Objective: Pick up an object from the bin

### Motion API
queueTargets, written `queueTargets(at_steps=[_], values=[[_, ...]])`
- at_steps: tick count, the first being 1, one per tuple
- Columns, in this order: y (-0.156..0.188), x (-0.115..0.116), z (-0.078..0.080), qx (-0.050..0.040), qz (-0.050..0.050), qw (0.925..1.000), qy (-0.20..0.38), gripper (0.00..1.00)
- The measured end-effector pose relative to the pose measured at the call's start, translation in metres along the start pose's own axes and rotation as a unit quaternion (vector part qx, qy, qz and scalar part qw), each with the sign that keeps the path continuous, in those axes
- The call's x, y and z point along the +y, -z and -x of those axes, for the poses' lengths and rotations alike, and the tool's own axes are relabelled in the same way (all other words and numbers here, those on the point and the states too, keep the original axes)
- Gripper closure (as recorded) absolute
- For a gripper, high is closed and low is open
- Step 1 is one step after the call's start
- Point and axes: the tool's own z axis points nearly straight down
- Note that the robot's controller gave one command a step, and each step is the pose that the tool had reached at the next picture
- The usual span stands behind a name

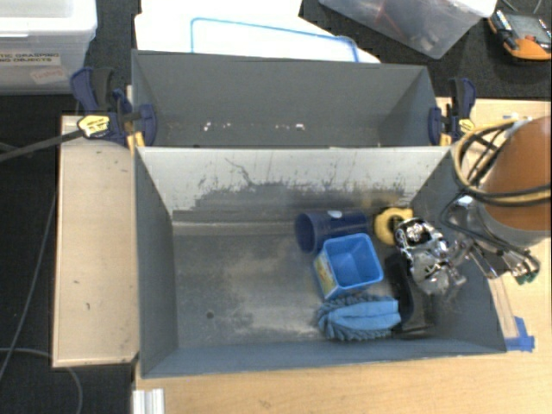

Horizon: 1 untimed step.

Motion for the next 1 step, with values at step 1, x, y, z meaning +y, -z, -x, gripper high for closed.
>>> queueTargets(at_steps=[1], values=[[-0.0081, -0.0069, -0.0017, 0.0007, 0.0, 1.0, 0.005, 1.0]])
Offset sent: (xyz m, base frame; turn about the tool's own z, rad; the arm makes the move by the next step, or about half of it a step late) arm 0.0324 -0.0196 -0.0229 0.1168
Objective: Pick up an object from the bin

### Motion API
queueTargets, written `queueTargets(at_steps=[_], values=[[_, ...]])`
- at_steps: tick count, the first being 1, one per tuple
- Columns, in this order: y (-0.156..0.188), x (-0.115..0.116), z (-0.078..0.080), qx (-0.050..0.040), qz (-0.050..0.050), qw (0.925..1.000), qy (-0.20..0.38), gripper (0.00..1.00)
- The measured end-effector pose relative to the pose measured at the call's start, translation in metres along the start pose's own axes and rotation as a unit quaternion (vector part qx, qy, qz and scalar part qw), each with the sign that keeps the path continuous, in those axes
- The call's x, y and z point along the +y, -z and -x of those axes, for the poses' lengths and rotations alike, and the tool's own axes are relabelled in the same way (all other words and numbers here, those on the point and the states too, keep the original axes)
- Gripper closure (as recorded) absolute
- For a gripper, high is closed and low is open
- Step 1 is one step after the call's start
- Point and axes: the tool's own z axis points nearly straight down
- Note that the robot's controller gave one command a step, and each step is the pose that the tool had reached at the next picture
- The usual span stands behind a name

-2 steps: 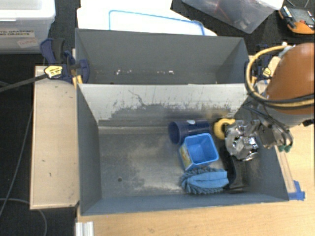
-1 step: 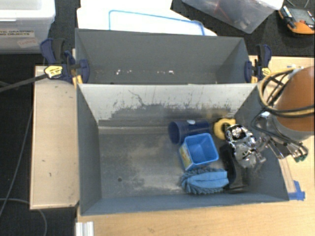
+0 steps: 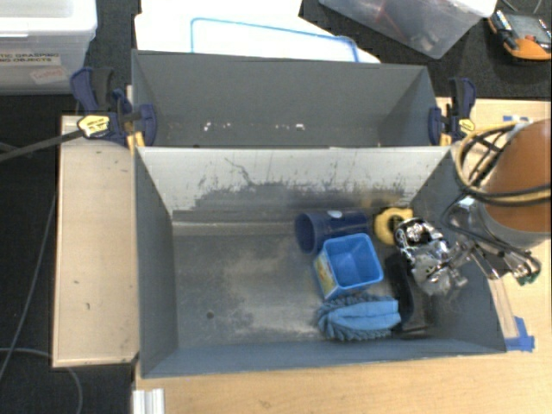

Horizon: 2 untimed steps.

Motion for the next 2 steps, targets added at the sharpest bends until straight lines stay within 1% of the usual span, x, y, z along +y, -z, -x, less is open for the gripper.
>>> queueTargets(at_steps=[1, 2], values=[[-0.015, -0.025, 0.025, -0.0024, -0.001, 0.998, -0.064, 1.0], [0.036, -0.022, -0.011, -0.0031, -0.001, 1.0, -0.007, 1.0]])
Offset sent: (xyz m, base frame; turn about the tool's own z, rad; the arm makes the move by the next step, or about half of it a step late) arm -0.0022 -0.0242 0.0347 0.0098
